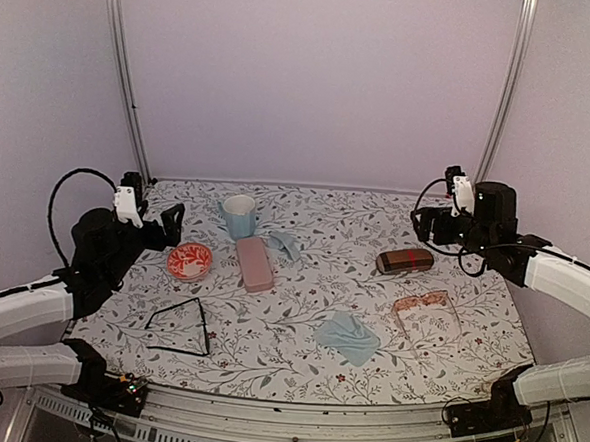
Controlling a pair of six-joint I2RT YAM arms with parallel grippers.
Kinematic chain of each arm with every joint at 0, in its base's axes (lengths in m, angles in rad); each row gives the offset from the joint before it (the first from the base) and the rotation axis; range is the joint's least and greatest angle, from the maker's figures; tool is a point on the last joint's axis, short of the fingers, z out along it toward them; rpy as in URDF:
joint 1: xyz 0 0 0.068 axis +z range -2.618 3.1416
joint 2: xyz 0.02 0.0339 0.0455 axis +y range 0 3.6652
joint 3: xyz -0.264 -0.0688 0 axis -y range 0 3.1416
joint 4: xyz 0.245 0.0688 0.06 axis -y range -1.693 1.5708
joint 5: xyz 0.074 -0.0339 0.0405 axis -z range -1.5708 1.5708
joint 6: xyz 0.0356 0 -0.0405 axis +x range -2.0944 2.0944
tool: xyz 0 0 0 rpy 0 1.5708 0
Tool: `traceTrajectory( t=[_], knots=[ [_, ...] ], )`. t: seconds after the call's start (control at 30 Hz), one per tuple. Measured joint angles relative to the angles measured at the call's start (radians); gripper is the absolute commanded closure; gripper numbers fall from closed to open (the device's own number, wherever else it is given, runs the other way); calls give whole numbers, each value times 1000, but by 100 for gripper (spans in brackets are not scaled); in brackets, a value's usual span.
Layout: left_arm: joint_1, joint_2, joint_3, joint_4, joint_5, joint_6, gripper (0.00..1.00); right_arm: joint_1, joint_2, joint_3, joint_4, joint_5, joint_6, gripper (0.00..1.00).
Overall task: Organize the sunglasses
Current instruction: Adjust the sunglasses case at the center of the board.
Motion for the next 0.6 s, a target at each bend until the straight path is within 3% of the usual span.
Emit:
traceTrajectory(
  t=[0.33, 0.6],
  knots=[
    [-31, 26, 0, 6, -4, 0, 1, -6, 270, 47, -90, 48, 37, 1],
    [-44, 48, -6, 23, -4, -5, 1, -166, 406, 80, -92, -83, 119, 1]
  ],
)
